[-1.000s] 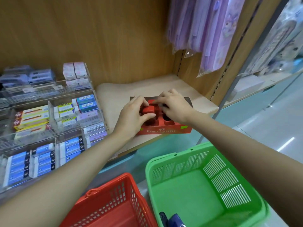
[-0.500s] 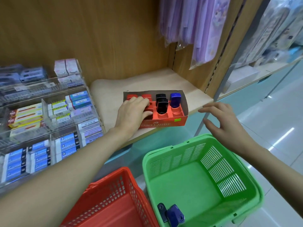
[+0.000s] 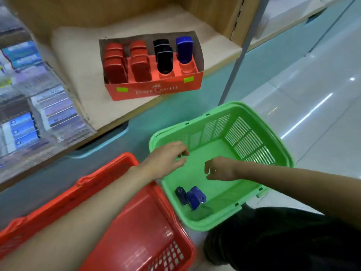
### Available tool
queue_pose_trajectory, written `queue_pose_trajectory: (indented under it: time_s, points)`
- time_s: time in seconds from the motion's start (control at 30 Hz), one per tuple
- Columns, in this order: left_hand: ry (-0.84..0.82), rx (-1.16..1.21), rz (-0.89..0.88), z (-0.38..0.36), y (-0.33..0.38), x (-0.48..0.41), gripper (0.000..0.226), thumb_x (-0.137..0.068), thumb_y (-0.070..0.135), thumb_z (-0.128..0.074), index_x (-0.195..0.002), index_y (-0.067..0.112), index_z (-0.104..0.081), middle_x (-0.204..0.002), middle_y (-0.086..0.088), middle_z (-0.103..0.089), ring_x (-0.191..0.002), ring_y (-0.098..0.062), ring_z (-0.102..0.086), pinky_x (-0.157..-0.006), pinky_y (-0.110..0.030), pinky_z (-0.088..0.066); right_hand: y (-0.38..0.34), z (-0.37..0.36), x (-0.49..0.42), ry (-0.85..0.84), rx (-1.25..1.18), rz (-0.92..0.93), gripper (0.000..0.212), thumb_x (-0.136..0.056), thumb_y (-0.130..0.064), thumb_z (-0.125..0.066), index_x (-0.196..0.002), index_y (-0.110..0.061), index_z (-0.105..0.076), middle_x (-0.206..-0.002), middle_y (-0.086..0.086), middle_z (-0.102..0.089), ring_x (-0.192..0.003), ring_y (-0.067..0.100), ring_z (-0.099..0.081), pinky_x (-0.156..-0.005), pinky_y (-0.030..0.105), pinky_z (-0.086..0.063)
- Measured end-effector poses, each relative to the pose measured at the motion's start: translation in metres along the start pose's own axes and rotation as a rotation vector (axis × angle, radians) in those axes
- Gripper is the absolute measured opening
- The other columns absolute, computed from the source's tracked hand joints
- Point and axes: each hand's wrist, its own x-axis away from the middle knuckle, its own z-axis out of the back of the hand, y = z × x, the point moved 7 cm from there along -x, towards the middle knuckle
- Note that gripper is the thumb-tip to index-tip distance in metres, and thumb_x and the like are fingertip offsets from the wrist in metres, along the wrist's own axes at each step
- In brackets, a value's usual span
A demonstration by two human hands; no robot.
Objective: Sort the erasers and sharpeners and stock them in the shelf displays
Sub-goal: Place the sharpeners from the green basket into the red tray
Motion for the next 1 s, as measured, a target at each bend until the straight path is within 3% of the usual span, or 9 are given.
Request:
queue_pose_trajectory:
  time_s: [0.13, 0.23, 0.3, 0.43, 0.53, 0.7, 0.8, 0.9, 1.0]
  points:
    - [-0.195, 0.032, 0.238, -0.073, -0.027, -0.013, 0.03, -0.091, 0.021, -0.059, -0.12, 0.015, -0.054, -0.123, -0.003, -0.052, -0.105, -0.02, -0.057, -0.091, -0.035, -0.045, 0.018, -0.071, -0.049, -0.122, -0.01, -0.042, 0.061, -0.087, -0.039, -0.062, -0.135, -0.011, -0.041, -0.13, 0.016, -0.048, -0.117, 0.032, -0.05, -0.091, 0.033, -0.041]
    - [-0.215, 0.039, 0.39, -0.085, -0.044, -0.031, 0.039, -0.092, 0.023, -0.058, -0.129, 0.02, -0.048, -0.133, -0.001, -0.045, -0.109, -0.022, -0.055, -0.092, -0.034, -0.045, 0.019, -0.107, -0.085, -0.137, -0.024, -0.017, 0.082, -0.078, -0.05, -0.068, -0.142, -0.017, -0.03, -0.136, 0.014, -0.034, -0.122, 0.035, -0.04, -0.096, 0.042, -0.042]
    - [-0.201, 0.087, 0.396, -0.086, -0.052, -0.043, 0.037, -0.092, 0.02, -0.058, -0.128, 0.018, -0.049, -0.133, -0.001, -0.047, -0.109, -0.02, -0.055, -0.092, -0.035, -0.045, 0.013, -0.13, -0.102, -0.182, 0.013, 0.046, 0.085, -0.074, -0.052, -0.071, -0.142, -0.022, -0.03, -0.137, 0.011, -0.031, -0.123, 0.034, -0.035, -0.096, 0.045, -0.042]
    - [-0.163, 0.258, 0.431, -0.09, -0.068, -0.051, 0.031, -0.09, 0.014, -0.06, -0.121, 0.011, -0.055, -0.124, -0.004, -0.055, -0.103, -0.019, -0.056, -0.087, -0.028, -0.045, 0.01, -0.15, -0.125, -0.191, 0.023, 0.059, 0.079, -0.073, -0.048, -0.073, -0.135, -0.015, -0.037, -0.132, 0.011, -0.035, -0.119, 0.032, -0.034, -0.093, 0.043, -0.042]
    - [-0.123, 0.372, 0.456, -0.089, -0.07, -0.051, 0.026, -0.09, 0.013, -0.06, -0.116, 0.009, -0.058, -0.114, -0.002, -0.058, -0.093, -0.016, -0.054, -0.077, -0.022, -0.041, 0.014, -0.15, -0.132, -0.225, 0.055, 0.065, 0.064, -0.078, -0.048, -0.069, -0.124, -0.007, -0.051, -0.126, 0.014, -0.044, -0.115, 0.031, -0.036, -0.095, 0.036, -0.033]
    - [-0.06, 0.479, 0.455, -0.082, -0.069, -0.051, 0.022, -0.092, 0.015, -0.058, -0.112, 0.009, -0.06, -0.102, 0.002, -0.058, -0.089, -0.018, -0.056, -0.074, -0.022, -0.043, 0.04, -0.146, -0.135, -0.252, -0.007, 0.01, 0.051, -0.077, -0.05, -0.069, -0.108, -0.011, -0.059, -0.118, 0.012, -0.049, -0.11, 0.03, -0.041, -0.094, 0.034, -0.032]
    - [-0.055, 0.487, 0.46, -0.083, -0.068, -0.05, 0.021, -0.091, 0.014, -0.059, -0.111, 0.008, -0.061, -0.101, 0.001, -0.058, -0.086, -0.014, -0.054, -0.073, -0.021, -0.042, 0.056, -0.133, -0.128, -0.231, -0.187, -0.024, 0.041, -0.08, -0.036, -0.072, -0.108, -0.009, -0.06, -0.105, 0.008, -0.059, -0.098, 0.026, -0.052, -0.08, 0.027, -0.036]
    - [-0.074, 0.491, 0.457, -0.082, -0.063, -0.047, 0.021, -0.092, 0.015, -0.059, -0.112, 0.008, -0.06, -0.101, 0.001, -0.057, -0.084, -0.012, -0.052, -0.071, -0.02, -0.04, 0.065, -0.106, -0.113, -0.182, -0.296, -0.029, 0.026, -0.08, -0.025, -0.073, -0.097, -0.013, -0.058, -0.09, 0.002, -0.054, -0.084, 0.02, -0.049, -0.069, 0.024, -0.037]
    - [-0.057, 0.531, 0.471, -0.076, -0.058, -0.042, 0.024, -0.089, 0.015, -0.064, -0.11, 0.006, -0.061, -0.099, -0.001, -0.058, -0.083, -0.013, -0.053, -0.067, -0.018, -0.041, 0.065, -0.066, -0.092, -0.158, -0.431, -0.033, 0.025, -0.081, -0.022, -0.073, -0.096, -0.01, -0.057, -0.09, 0.006, -0.06, -0.078, 0.02, -0.057, -0.059, 0.024, -0.051]
